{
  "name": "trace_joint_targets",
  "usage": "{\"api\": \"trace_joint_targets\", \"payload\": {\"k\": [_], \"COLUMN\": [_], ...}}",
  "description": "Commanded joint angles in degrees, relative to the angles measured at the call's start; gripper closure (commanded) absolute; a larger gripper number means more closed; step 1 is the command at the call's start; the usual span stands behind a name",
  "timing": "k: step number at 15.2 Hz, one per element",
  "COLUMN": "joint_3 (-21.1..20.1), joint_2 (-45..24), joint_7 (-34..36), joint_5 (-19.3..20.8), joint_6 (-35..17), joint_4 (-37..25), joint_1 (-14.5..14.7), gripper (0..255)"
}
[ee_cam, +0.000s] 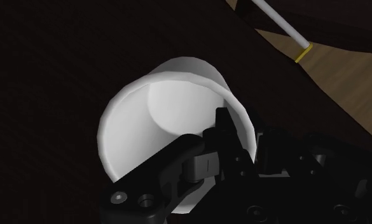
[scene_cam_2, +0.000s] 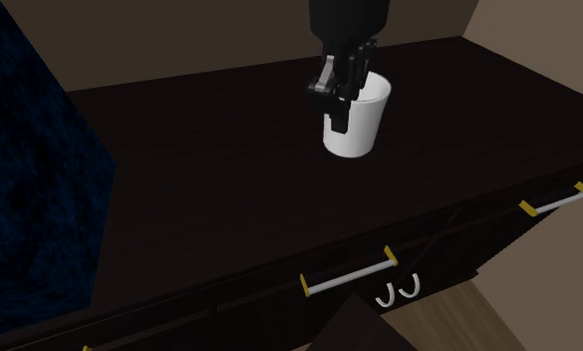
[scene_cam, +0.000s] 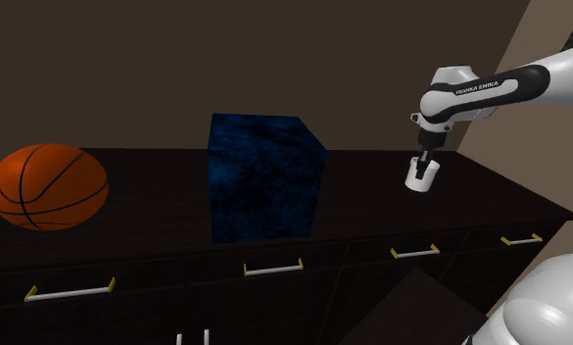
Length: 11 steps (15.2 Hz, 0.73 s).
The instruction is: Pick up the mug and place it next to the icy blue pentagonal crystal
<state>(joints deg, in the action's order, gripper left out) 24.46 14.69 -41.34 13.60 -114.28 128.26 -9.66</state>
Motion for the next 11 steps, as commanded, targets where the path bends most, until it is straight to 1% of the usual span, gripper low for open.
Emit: {"api": "trace_joint_targets", "payload": {"k": [1, 11], "joint_3": [-0.2, -1.1], "joint_2": [0.3, 1.6], "joint_7": [0.0, -0.6], "joint_5": [-0.1, -0.4], "joint_6": [1.6, 9.4], "joint_4": [-1.3, -7.8], "joint_1": [0.1, 0.3], "gripper": [255, 255]}}
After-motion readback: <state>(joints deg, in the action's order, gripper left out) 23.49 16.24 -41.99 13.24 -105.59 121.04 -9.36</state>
